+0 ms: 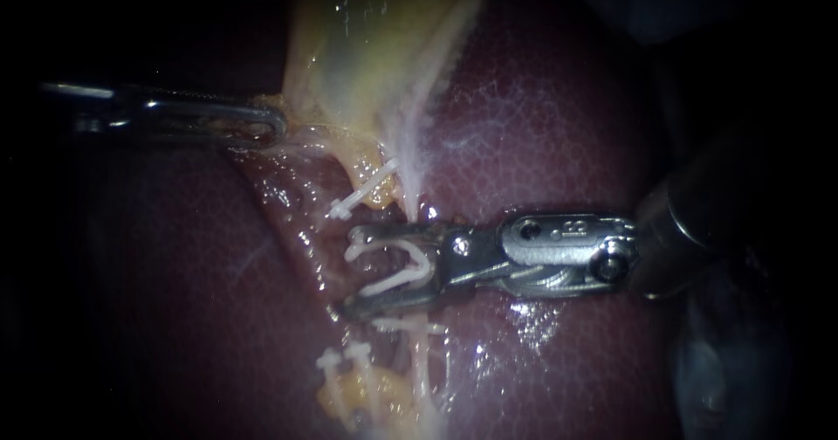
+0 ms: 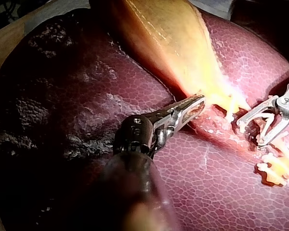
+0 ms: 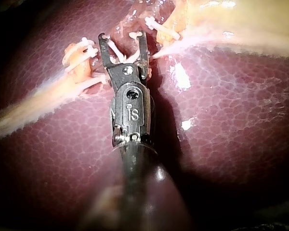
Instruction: Clipping third clip right tube
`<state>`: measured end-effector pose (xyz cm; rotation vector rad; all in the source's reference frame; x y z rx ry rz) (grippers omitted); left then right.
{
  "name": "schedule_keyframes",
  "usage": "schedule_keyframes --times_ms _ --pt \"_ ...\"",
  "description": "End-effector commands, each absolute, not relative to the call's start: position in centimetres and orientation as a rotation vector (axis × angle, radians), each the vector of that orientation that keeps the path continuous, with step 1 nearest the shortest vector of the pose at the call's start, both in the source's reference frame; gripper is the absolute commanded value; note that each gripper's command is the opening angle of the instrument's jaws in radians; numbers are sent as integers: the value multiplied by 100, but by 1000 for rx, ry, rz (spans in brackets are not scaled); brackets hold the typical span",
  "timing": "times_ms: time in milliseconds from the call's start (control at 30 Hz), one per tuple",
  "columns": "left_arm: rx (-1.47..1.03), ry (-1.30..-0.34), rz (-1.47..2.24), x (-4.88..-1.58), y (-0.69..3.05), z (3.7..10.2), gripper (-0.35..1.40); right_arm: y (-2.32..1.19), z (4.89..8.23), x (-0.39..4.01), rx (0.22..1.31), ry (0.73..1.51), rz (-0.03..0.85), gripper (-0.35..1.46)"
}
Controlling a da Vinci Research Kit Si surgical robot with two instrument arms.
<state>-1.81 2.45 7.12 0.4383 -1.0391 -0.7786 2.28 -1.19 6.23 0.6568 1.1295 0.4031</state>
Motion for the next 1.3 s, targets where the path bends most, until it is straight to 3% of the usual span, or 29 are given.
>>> schedule_keyframes --times_ms 33,400,567,1167,1300 --pt "439 -1040 -778 -181 245 712 -35 -119 621 228 658 1130 403 48" --pt "440 -1040 -777 -179 246 713 -35 -104 573 198 699 1127 428 48" --pt "437 -1039 -778 -179 246 713 -35 -94 568 174 707 1118 459 48" --pt "439 -1040 -777 -179 245 713 -35 -98 663 160 761 1030 577 47" --pt "439 -1040 -777 -179 245 713 -35 -96 671 167 766 1029 588 47"
